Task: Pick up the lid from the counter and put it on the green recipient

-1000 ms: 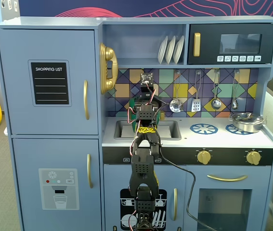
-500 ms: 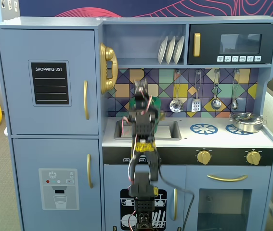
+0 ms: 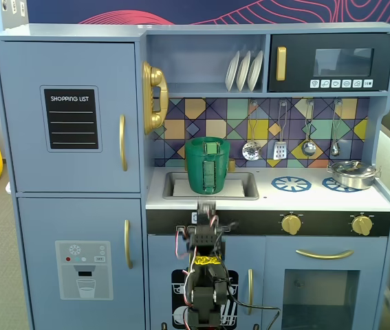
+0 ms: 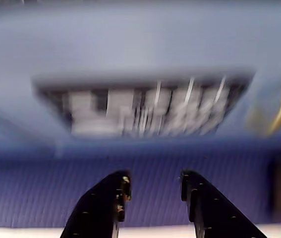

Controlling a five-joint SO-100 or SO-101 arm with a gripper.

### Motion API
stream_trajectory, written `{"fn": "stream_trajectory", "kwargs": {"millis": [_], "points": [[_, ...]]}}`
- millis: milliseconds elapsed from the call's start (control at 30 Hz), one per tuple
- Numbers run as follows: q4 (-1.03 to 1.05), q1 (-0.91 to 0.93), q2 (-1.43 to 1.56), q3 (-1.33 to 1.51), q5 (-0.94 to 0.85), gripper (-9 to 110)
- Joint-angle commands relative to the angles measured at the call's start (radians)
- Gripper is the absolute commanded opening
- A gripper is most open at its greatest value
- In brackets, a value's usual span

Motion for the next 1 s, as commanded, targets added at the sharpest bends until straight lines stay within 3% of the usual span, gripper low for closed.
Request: {"fn": "stream_trajectory", "kwargs": {"millis": [0,200,467,967], "points": [[0.005,-0.012,0.054,0.115,0.069,1],[0.242,-0.037,0.077,0.133,0.153,1],[0.555,-0.02,0.112,0.135,0.075,1],[0.555,-0.018,0.114,0.135,0.094,2]]}}
